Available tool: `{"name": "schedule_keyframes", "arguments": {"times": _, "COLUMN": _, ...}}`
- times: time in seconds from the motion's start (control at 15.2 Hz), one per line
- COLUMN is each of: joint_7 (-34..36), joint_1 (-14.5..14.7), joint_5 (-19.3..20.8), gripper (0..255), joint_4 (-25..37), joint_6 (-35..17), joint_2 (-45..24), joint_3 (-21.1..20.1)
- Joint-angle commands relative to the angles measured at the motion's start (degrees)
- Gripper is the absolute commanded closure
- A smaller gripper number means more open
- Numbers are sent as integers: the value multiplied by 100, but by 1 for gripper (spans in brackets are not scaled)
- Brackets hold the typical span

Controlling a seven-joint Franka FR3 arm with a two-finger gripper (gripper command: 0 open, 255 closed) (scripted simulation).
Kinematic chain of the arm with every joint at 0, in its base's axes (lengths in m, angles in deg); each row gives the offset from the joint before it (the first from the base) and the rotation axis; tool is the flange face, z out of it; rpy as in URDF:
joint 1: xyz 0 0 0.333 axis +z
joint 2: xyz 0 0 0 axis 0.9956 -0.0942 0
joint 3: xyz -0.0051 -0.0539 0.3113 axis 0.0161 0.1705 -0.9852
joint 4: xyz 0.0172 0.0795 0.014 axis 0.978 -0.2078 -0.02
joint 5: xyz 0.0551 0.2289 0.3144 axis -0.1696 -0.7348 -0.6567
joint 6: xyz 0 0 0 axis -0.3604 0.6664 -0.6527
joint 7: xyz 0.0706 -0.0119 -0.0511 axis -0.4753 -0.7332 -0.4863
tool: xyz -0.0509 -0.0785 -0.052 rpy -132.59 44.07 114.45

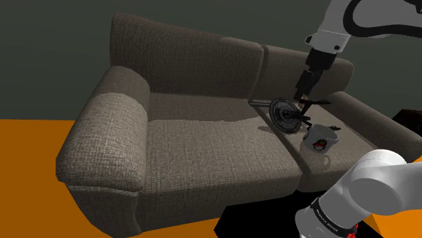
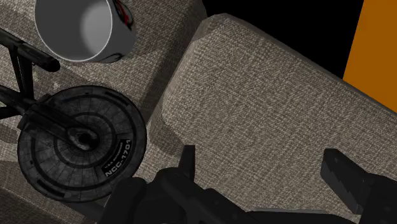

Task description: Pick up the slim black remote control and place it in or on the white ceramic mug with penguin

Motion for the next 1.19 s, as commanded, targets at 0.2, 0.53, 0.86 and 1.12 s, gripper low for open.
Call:
{"name": "schedule_keyframes", "arguments": {"times": 0.2, "joint_7": -716, "joint_1": 1, "joint_5": 301, "gripper": 0, "joint_4": -205, "joint_6": -417, "joint_2": -122, "joint_3": 399}}
{"name": "schedule_keyframes", "arguments": {"times": 0.53, "joint_7": -1885, "joint_1": 22, "joint_5": 726, "gripper": 0, "joint_4": -343, "joint_6": -1177, "joint_2": -563, "joint_3": 1077}}
{"name": "schedule_keyframes", "arguments": {"times": 0.86, "joint_7": -3052, "joint_1": 115, "joint_5": 965, "gripper": 0, "joint_4": -224, "joint_6": -1974, "joint_2": -1280, "joint_3": 1754}}
{"name": "schedule_keyframes", "arguments": {"times": 1.12, "joint_7": -4028, "joint_1": 257, "joint_5": 941, "gripper": 0, "joint_4": 50, "joint_6": -2594, "joint_2": -2023, "joint_3": 2278}}
